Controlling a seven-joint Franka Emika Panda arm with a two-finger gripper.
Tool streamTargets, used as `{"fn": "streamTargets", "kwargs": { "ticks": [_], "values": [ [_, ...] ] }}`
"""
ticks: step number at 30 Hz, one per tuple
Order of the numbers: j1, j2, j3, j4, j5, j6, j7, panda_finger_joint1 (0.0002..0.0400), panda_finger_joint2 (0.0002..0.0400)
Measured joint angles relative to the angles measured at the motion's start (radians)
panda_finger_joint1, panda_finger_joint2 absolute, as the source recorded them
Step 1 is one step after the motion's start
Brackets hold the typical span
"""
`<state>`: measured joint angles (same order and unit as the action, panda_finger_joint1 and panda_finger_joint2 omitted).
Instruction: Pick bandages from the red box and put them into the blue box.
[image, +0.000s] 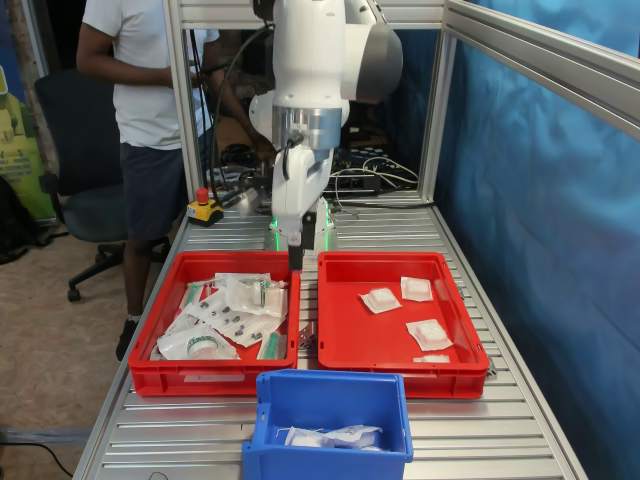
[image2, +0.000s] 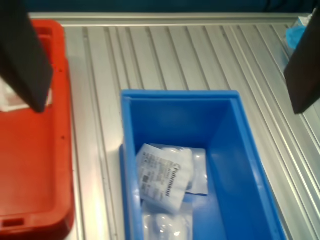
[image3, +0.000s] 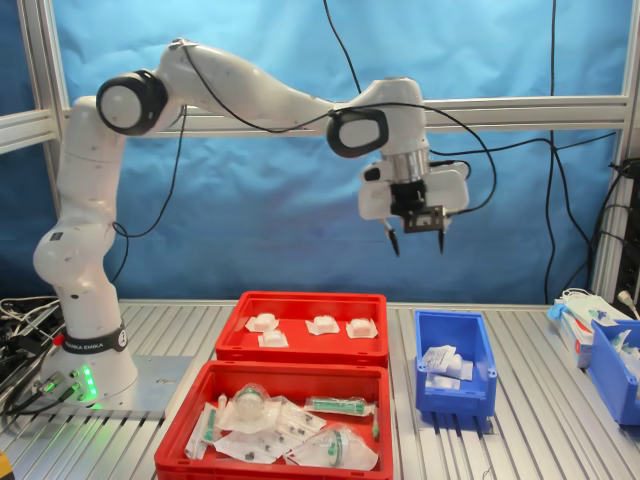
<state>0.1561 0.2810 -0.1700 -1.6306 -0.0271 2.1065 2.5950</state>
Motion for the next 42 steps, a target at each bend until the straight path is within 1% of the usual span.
{"fn": "streamTargets", "kwargs": {
  "ticks": [3, 4, 6, 8, 12, 17, 24, 28, 30, 32, 33, 36, 37, 42],
  "values": [
    [-0.044, -0.062, 0.054, -0.062, -0.017, -0.003, 0.0, 0.04, 0.04],
    [-0.066, -0.092, 0.079, -0.092, -0.03, -0.004, 0.0, 0.04, 0.04],
    [-0.085, -0.12, 0.101, -0.121, -0.04, -0.004, 0.0, 0.04, 0.04],
    [-0.116, -0.17, 0.138, -0.175, -0.058, -0.005, 0.0, 0.04, 0.04],
    [-0.142, -0.212, 0.169, -0.227, -0.069, -0.006, 0.0, 0.04, 0.04],
    [-0.176, -0.257, 0.208, -0.292, -0.075, -0.008, 0.0, 0.04, 0.04],
    [-0.204, -0.29, 0.24, -0.35, -0.079, -0.01, 0.0, 0.04, 0.04],
    [-0.209, -0.301, 0.25, -0.37, -0.081, -0.011, 0.0, 0.04, 0.04],
    [-0.211, -0.305, 0.255, -0.378, -0.086, -0.012, 0.0, 0.04, 0.04],
    [-0.212, -0.313, 0.262, -0.389, -0.103, -0.012, 0.0, 0.04, 0.04],
    [-0.213, -0.317, 0.266, -0.396, -0.121, -0.012, 0.0, 0.04, 0.04],
    [-0.213, -0.322, 0.27, -0.402, -0.145, -0.013, 0.0, 0.04, 0.04],
    [-0.213, -0.326, 0.274, -0.405, -0.161, -0.013, 0.0, 0.04, 0.04],
    [-0.213, -0.333, 0.278, -0.415, -0.179, -0.013, 0.0, 0.04, 0.04]
  ]
}}
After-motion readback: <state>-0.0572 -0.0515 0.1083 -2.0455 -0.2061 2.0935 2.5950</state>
